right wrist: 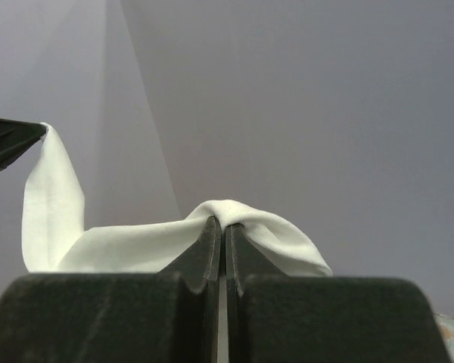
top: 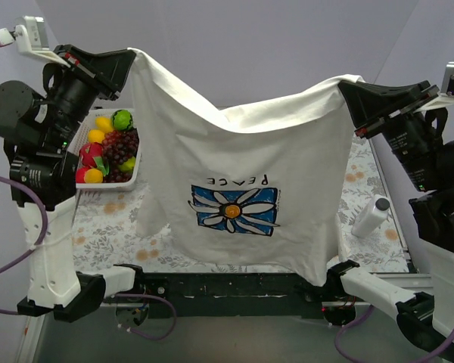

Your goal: Pin the brooch onto the clothing

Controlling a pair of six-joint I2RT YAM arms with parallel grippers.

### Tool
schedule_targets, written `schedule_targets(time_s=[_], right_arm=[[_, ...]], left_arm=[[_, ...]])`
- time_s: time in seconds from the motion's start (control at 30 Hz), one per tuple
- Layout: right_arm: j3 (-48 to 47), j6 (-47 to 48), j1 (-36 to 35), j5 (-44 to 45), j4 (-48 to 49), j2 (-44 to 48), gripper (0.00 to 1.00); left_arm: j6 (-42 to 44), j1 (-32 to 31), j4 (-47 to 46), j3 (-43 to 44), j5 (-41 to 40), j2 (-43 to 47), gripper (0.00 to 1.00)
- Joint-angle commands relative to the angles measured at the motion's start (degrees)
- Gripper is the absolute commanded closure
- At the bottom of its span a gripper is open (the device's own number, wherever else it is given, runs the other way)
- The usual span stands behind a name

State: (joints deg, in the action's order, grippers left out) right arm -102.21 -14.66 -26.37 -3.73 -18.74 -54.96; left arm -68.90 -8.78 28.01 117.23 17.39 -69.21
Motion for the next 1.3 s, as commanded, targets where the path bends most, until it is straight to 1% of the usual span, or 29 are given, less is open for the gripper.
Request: schedule_targets(time_s=[0.0, 0.07, 0.1, 0.2, 0.37, 0.43, 0.5, 0.6, 0.63, 0.77, 1.0, 1.27], right_arm=[[-0.09, 1.47, 0.0, 3.28, 1.7, -4.36, 0.99], [-1.05, 1.64, -0.08, 3.55, 0.38, -6.82, 0.99], [-1.32, 1.82, 0.0, 5.2, 0.29, -7.61, 0.99], [-4.21, 2.44, -0.08, 6.27, -0.68, -10.34, 0.99], [-8.96, 2.88, -0.08, 6.8, -0.42, -12.01, 0.99], [-9.58, 2.27, -0.08, 5.93, 0.54, -11.05, 0.99], [-8.53, 1.74, 0.0, 4.88, 2.04, -9.82, 0.99], [-7.12, 1.03, -0.08, 4.17, 3.18, -7.89, 0.99], [-6.34, 0.68, -0.08, 2.43, 3.27, -6.58, 0.99], [-3.96, 0.51, -0.08, 1.97, 3.54, -3.67, 0.99], [-3.87, -0.2, -0.08, 1.18, 2.31, -1.47, 0.99], [-3.78, -1.17, -0.08, 0.74, 3.54, 0.64, 0.99]], left_arm=[[1.84, -0.1, 2.31, 1.16, -2.09, -4.52, 1.0], [1.5, -0.1, 2.49, 0.9, -3.76, -6.72, 1.0], [1.32, -0.1, 2.49, 0.72, -4.29, -7.34, 1.0], [1.05, -0.01, 2.31, 2.56, -5.34, -10.94, 1.0], [-0.09, 0.16, 2.22, 11.94, -5.0, -15.69, 1.0], [-0.53, 0.07, 2.05, 13.54, -5.96, -16.31, 1.0], [-0.53, 0.16, 1.79, 14.17, -8.06, -15.09, 1.0], [-0.44, 0.07, -0.14, 11.37, -8.25, -12.02, 1.0], [-0.01, 0.07, -0.32, 10.31, -8.16, -10.7, 1.0], [0.88, 0.07, 0.2, 7.58, -7.98, -7.79, 1.0], [1.23, 0.07, 3.89, 6.96, -7.2, -3.48, 1.0], [0.26, 0.07, 4.95, 8.63, -4.91, -2.51, 1.0]])
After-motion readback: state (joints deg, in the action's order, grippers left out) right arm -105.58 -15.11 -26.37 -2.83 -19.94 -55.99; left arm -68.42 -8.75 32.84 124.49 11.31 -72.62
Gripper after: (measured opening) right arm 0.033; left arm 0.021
